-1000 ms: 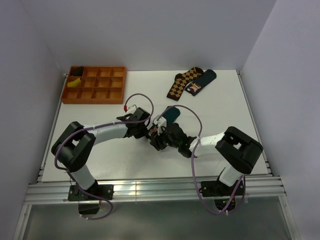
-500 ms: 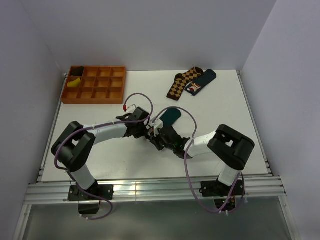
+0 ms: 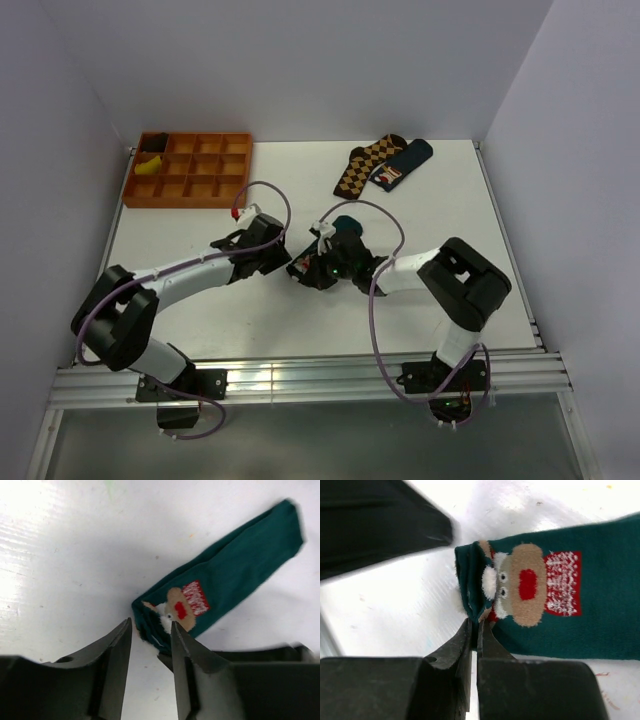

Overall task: Roll the socks
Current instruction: Roll the sock at the center of the board.

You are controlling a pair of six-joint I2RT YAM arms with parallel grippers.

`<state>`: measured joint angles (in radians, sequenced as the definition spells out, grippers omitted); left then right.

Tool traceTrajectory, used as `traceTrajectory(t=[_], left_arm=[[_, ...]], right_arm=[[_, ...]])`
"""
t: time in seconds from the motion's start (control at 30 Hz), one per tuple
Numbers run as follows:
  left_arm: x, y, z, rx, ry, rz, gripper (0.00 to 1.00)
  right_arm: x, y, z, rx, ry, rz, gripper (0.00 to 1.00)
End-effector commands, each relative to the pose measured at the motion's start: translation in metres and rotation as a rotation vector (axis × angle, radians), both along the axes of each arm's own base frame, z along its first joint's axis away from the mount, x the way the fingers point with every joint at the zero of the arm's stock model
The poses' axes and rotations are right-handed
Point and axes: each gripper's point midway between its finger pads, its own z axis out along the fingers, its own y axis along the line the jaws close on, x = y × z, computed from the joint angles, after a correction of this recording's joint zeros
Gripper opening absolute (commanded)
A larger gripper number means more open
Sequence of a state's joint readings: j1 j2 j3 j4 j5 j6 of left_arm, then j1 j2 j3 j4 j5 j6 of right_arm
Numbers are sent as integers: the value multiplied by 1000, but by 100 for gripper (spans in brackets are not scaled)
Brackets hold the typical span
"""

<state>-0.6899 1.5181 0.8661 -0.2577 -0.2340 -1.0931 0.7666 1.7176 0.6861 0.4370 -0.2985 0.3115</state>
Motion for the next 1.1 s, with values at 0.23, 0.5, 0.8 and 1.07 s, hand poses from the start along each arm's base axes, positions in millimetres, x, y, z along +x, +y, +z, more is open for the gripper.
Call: traceTrajectory(t=[0.23,0.5,0.8,1.07], left_arm=[[5,3,28,-154,-166,30,44],[-1,-2,15,-197,-167,4,44],[-4,0,1,-191,-153,6,43],[-9,11,-12,-179,-147,38,39]], right_arm=[[-10,4,12,355,534,-48,0],[5,-1,21,591,747,-86,0],[11,-6,6,487,764,-150,0],[13,-6,6,495,775,-154,0]])
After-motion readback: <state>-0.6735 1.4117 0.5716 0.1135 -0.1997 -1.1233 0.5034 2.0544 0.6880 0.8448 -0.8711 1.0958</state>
